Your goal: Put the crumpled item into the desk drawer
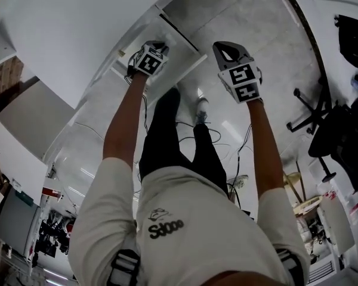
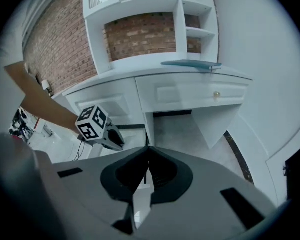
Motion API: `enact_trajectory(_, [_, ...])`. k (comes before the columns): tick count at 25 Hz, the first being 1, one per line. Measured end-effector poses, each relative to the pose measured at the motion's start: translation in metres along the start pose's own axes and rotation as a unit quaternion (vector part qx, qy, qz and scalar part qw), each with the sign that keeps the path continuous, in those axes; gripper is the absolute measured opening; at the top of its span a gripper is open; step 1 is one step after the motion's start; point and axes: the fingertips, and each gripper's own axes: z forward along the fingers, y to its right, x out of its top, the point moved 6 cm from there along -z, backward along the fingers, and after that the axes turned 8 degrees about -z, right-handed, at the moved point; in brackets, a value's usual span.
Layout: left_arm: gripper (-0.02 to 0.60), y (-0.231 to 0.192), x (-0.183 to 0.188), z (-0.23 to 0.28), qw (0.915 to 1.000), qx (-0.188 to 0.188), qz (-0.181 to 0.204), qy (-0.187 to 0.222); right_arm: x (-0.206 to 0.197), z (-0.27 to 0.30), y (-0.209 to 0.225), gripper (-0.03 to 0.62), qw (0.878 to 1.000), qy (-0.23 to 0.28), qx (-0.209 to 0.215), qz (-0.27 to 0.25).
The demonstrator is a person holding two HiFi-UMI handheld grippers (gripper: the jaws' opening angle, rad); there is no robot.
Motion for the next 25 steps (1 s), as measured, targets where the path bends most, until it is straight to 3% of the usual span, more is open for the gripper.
enact_trajectory(8, [0.058,-0.011,-0.033,0.097,0.9961,-0.028,-0.064,-0.054,-0.048,0.034,0.003,0.006,0.999,-0.026,0.002,0.027])
enact_trajectory(14, [0.058,-0.01,-0.053,0.155,0.995,-0.019,-0.007,-0.098,-0.082,0.041,0.009,0.006,0.998,-0.042,-0.004,0.039])
enact_trajectory(25, [0.082,-0.009,-0.054,0.165,0.997,-0.011,-0.02,-0.075,-0.081,0.031,0.003,0.006,0.997,-0.022,-0.014,0.073])
